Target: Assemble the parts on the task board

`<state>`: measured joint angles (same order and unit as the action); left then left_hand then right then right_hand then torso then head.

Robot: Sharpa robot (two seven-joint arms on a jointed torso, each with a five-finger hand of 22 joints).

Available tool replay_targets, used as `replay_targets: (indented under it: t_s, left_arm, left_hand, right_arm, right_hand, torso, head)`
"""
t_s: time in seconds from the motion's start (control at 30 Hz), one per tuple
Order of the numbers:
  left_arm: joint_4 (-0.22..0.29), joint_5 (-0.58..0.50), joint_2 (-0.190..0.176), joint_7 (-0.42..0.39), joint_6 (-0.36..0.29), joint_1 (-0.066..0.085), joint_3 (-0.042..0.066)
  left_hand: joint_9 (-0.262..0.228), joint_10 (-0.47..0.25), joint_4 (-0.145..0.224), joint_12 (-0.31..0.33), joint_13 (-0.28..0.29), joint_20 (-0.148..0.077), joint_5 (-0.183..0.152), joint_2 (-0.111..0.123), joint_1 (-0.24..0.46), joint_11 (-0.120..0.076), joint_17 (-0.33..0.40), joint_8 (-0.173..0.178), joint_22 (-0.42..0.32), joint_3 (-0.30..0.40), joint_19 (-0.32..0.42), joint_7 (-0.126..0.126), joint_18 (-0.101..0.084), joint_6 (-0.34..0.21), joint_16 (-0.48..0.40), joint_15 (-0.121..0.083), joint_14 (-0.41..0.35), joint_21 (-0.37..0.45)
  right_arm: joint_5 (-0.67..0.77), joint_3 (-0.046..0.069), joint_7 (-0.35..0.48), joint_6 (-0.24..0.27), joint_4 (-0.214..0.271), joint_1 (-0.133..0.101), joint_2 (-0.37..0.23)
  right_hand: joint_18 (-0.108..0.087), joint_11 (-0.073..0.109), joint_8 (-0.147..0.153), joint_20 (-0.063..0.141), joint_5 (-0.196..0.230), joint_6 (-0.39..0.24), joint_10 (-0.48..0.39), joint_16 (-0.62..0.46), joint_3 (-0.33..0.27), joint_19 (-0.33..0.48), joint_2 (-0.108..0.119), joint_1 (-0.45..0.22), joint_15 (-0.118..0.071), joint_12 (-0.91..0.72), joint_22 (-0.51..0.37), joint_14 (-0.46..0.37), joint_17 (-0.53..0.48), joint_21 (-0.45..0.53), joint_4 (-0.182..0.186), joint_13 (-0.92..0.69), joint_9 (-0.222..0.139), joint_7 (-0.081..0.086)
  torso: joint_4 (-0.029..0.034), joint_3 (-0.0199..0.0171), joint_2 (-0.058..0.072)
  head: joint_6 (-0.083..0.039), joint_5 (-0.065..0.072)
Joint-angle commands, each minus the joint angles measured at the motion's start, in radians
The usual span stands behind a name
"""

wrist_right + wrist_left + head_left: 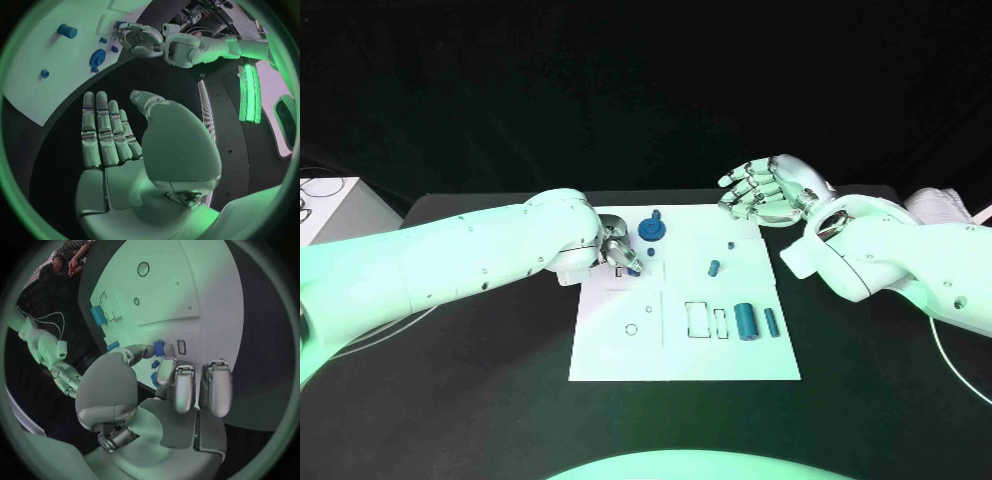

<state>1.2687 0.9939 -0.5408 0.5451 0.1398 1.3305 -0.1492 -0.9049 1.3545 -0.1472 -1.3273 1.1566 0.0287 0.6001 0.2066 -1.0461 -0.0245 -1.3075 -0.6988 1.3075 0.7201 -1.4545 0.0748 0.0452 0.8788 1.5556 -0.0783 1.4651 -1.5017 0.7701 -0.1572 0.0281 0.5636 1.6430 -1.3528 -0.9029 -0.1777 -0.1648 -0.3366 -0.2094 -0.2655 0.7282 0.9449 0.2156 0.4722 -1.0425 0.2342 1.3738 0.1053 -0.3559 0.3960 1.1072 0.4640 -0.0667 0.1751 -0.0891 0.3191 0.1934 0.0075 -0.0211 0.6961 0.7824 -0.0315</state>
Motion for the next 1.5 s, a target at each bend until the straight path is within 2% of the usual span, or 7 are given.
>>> replay_targets:
  t_s: [0.03,0.53,0.9,1.1,1.27,1.5]
  left_arm:
    - [-0.003,0.006,0.001,0.022,0.038,-0.005,-0.005]
    - [-0.021,0.005,0.014,0.021,0.034,-0.005,-0.005]
    - [-0.052,-0.001,0.036,0.032,0.101,-0.005,-0.004]
    - [-0.072,-0.001,0.048,0.038,0.136,-0.004,-0.004]
    - [-0.088,-0.002,0.058,0.044,0.166,-0.003,-0.004]
    - [-0.111,-0.003,0.077,0.046,0.164,-0.003,-0.003]
  left_hand:
    - [0.001,0.006,0.177,-0.001,0.001,0.001,0.004,-0.008,-0.001,-0.003,-0.236,-0.006,0.096,0.174,-0.004,-0.029,-0.006,0.039,-0.003,-0.005,0.097,-0.005]
    - [0.001,0.013,0.172,-0.006,0.010,0.000,0.002,-0.015,0.004,-0.005,-0.238,-0.007,0.100,0.171,-0.007,-0.031,-0.007,0.043,-0.001,-0.006,0.098,-0.006]
    - [0.001,0.016,0.168,-0.008,0.011,0.000,-0.002,-0.022,0.009,-0.007,-0.241,-0.006,0.103,0.164,-0.009,-0.033,-0.008,0.046,0.001,-0.007,0.099,-0.007]
    - [0.001,0.015,0.169,-0.006,0.009,0.000,-0.003,-0.022,0.010,-0.007,-0.241,-0.006,0.103,0.164,-0.009,-0.033,-0.008,0.046,0.000,-0.007,0.099,-0.007]
    - [0.001,0.015,0.169,-0.006,0.009,0.000,-0.003,-0.022,0.010,-0.007,-0.241,-0.006,0.103,0.163,-0.009,-0.034,-0.008,0.046,0.001,-0.007,0.099,-0.007]
    - [0.001,0.014,0.170,-0.005,0.007,-0.001,-0.006,-0.023,0.009,-0.007,-0.239,-0.005,0.101,0.161,-0.008,-0.034,-0.008,0.045,0.000,-0.007,0.098,-0.006]
  right_arm:
    - [-0.002,0.000,0.015,0.004,0.002,0.000,0.000]
    - [-0.002,0.000,0.014,0.001,0.002,0.000,-0.001]
    - [-0.002,0.000,0.010,-0.005,0.001,0.000,0.001]
    - [-0.002,0.000,0.009,-0.008,0.000,0.001,0.002]
    - [-0.002,0.000,0.008,-0.010,0.000,0.001,0.002]
    - [-0.002,0.000,0.008,-0.013,0.000,0.001,0.003]
  right_hand:
    - [-0.003,-0.007,0.006,-0.005,-0.007,-0.009,0.000,-0.005,0.001,0.002,-0.002,-0.013,0.005,0.005,-0.005,-0.004,-0.003,0.004,-0.007,0.003,-0.002,0.048]
    - [-0.003,-0.009,0.006,-0.008,-0.008,-0.010,-0.002,-0.014,-0.001,0.010,-0.003,-0.015,0.008,0.005,-0.018,-0.009,-0.009,0.005,-0.010,0.010,-0.003,0.050]
    - [-0.003,-0.010,0.006,-0.010,-0.009,-0.011,-0.003,-0.018,-0.001,0.013,-0.003,-0.016,0.010,0.005,-0.024,-0.011,-0.012,0.005,-0.011,0.013,-0.003,0.051]
    - [-0.003,-0.010,0.006,-0.010,-0.009,-0.011,-0.004,-0.019,-0.002,0.013,-0.003,-0.016,0.010,0.005,-0.025,-0.012,-0.012,0.005,-0.012,0.013,-0.003,0.051]
    - [-0.003,-0.010,0.006,-0.010,-0.009,-0.011,-0.004,-0.019,-0.002,0.014,-0.003,-0.016,0.010,0.005,-0.026,-0.012,-0.013,0.005,-0.012,0.014,-0.003,0.051]
    - [-0.003,-0.011,0.006,-0.011,-0.009,-0.011,-0.004,-0.020,-0.002,0.015,-0.004,-0.016,0.010,0.005,-0.028,-0.013,-0.014,0.005,-0.013,0.014,-0.003,0.051]
  torso:
    - [-0.0012,-0.0008,0.000]
    - [-0.0012,-0.0018,0.000]
    - [-0.0012,-0.0014,0.000]
    - [-0.0019,-0.0024,0.000]
    - [-0.0023,-0.0014,0.000]
    - [-0.0024,-0.0012,0.001]
  head:
    - [-0.001,-0.001]
    - [0.001,-0.001]
    - [0.004,-0.002]
    - [0.005,-0.002]
    - [0.007,-0.002]
    - [0.006,-0.001]
